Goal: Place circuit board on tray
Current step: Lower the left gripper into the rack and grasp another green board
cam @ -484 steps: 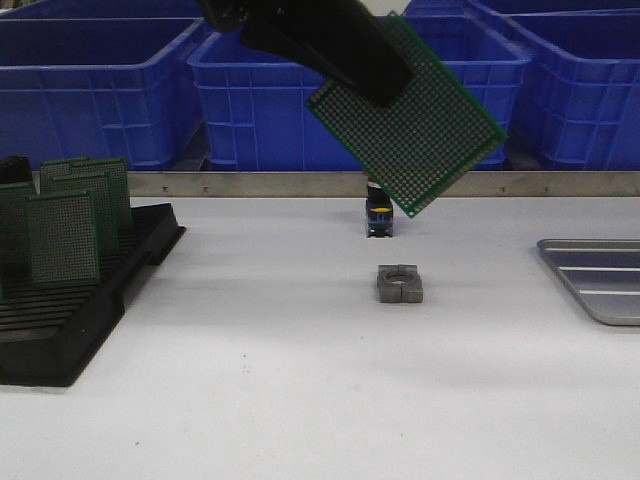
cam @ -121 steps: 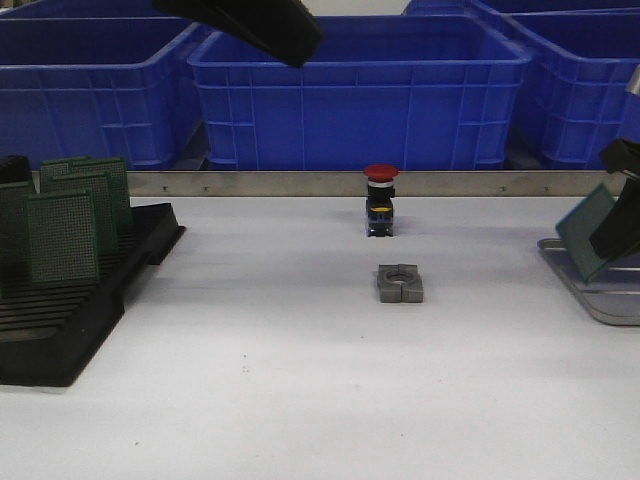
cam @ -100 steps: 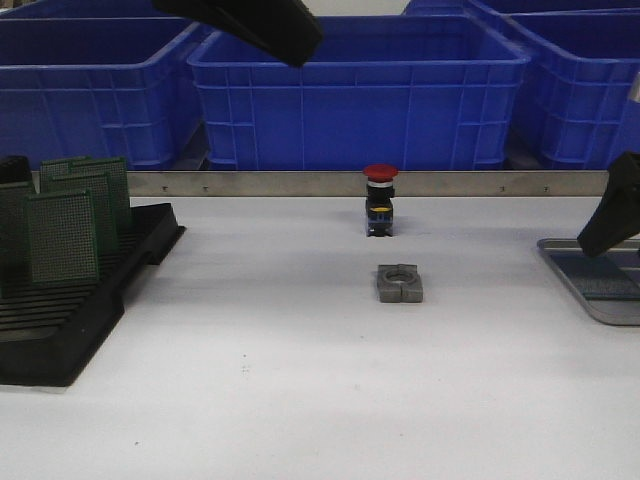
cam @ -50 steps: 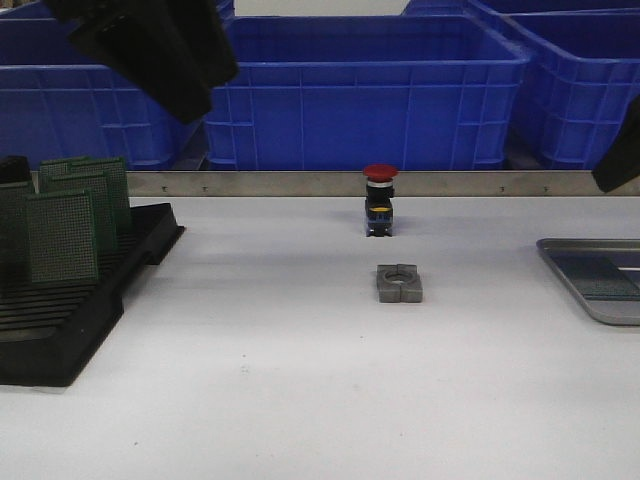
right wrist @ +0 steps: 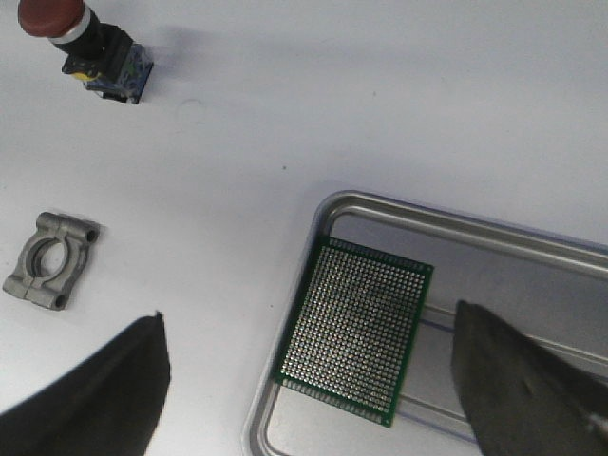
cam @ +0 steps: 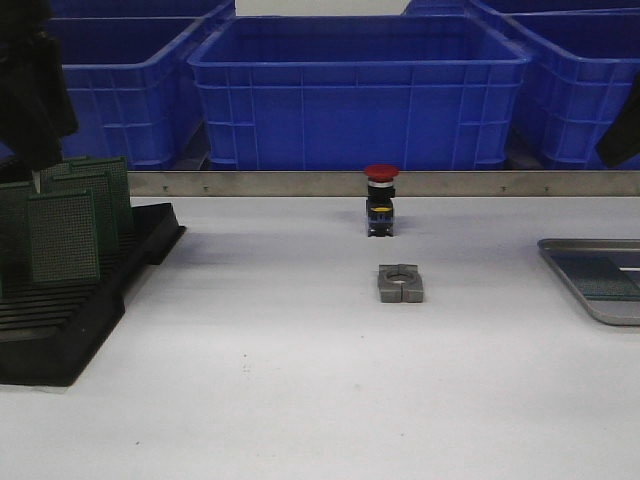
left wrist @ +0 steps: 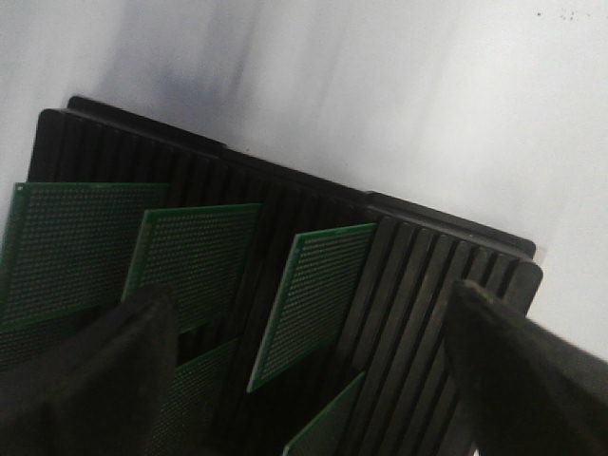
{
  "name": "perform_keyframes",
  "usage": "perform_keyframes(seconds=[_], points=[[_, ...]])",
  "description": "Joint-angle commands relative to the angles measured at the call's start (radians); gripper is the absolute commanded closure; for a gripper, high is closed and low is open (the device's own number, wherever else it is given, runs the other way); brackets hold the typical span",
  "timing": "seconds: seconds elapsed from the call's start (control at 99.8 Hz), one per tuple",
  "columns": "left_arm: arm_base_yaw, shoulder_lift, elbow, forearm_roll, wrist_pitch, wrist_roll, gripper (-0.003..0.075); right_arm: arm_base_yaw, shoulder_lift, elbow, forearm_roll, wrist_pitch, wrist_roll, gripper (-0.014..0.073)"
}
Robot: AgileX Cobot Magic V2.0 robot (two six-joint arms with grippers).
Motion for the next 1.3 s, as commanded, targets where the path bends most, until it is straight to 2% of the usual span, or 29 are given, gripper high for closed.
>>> perform_keyframes(seconds=[0.0,0.341,0.411,0.481,0.651,0.742,1.062,1.293], points=[[0.005,-0.019,-0.025,-0.058,-0.003,-0.006,0.0174,-0.004,-0.046,-0.031,0.034,0.0,-0.001,-0.0028],[0.005,0.089,-0.025,-0.058,-0.033,-0.004,0.0176,-0.004,-0.046,-0.031,0.034,0.005,-0.001,-0.0028],[0.005,0.096,-0.025,-0.054,-0.021,-0.004,0.0204,-0.004,-0.046,-0.031,0.034,0.008,-0.001,-0.0028],[0.005,0.103,-0.025,-0.055,-0.006,-0.004,0.0288,-0.004,-0.046,-0.031,0.034,0.014,-0.001,-0.0028],[0.005,0.103,-0.025,-0.052,0.022,-0.004,0.0611,-0.004,-0.046,-0.031,0.034,0.023,-0.001,-0.0028],[0.005,0.103,-0.025,-0.048,0.025,-0.004,0.0743,-0.004,-0.046,-0.031,0.034,0.031,-0.001,-0.0028],[0.004,0.09,-0.075,-0.05,0.051,-0.004,0.0741,-0.004,-0.059,-0.031,0.034,0.055,-0.009,-0.0028],[-0.039,0.033,-0.125,-0.054,0.051,-0.009,0.074,-0.003,-0.129,-0.031,0.034,0.066,-0.045,-0.0028]])
